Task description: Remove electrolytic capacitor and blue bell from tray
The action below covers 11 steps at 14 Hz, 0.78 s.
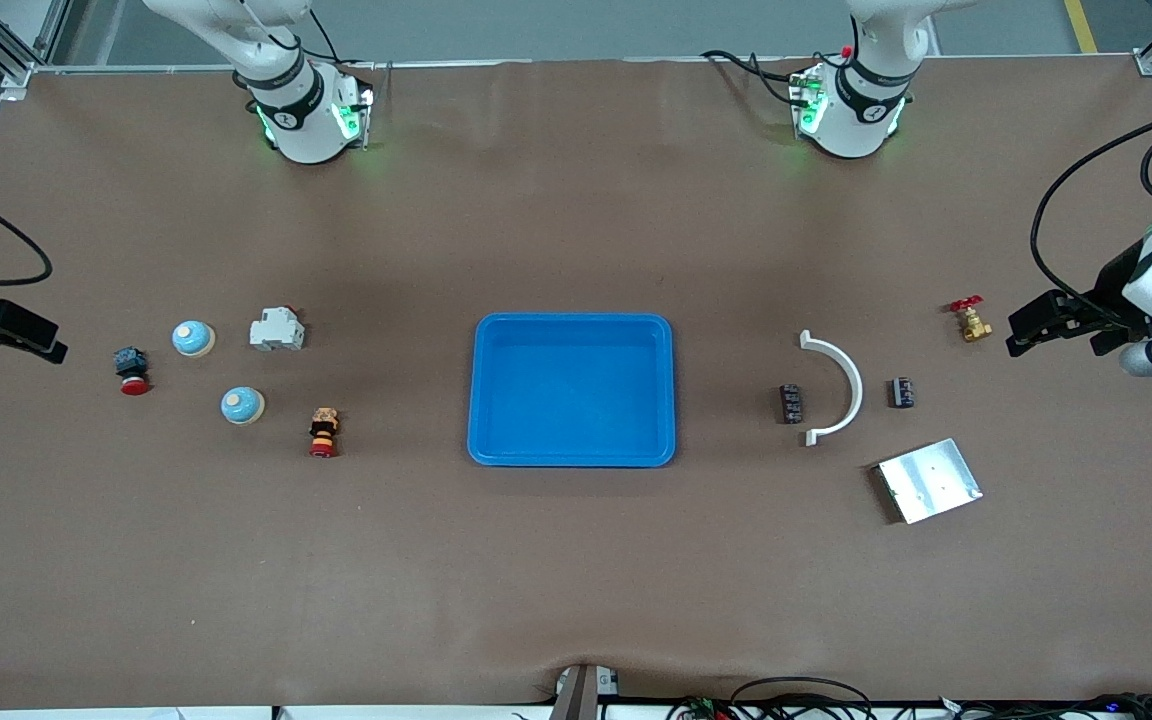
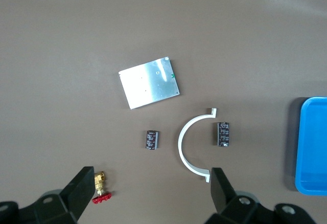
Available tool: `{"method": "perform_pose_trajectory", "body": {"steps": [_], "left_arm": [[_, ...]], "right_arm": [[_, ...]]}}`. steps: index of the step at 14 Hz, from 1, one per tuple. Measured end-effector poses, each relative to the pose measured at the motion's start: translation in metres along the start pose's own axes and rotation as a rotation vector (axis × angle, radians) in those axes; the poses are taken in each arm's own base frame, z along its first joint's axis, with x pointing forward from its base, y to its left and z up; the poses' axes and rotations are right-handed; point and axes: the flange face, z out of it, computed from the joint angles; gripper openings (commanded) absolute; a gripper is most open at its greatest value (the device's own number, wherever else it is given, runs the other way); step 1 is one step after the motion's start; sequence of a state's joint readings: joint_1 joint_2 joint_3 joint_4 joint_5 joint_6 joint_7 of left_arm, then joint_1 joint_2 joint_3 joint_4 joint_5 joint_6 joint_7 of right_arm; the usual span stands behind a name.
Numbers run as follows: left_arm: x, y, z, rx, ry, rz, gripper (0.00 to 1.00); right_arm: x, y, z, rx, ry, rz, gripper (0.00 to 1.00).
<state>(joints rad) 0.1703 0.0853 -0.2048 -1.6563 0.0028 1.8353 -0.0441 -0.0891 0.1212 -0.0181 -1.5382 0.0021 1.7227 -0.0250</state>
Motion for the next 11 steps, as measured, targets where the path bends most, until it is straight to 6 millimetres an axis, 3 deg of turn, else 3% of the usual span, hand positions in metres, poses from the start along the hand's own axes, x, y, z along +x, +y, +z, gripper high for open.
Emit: {"method": "perform_pose_trajectory", "body": {"steps": [4, 11], "left_arm": [[0.000, 0.006, 0.000, 0.006, 0.000, 0.008, 1.00], [-0.001, 0.006, 0.000, 0.012, -0.009, 0.007, 1.00]], "right_arm": [[-0.013, -0.004, -0.008, 0.002, 0.004, -0.008, 1.00], [-0.018, -0.021, -0.014, 0.005, 0.008, -0.042, 1.00]]}}
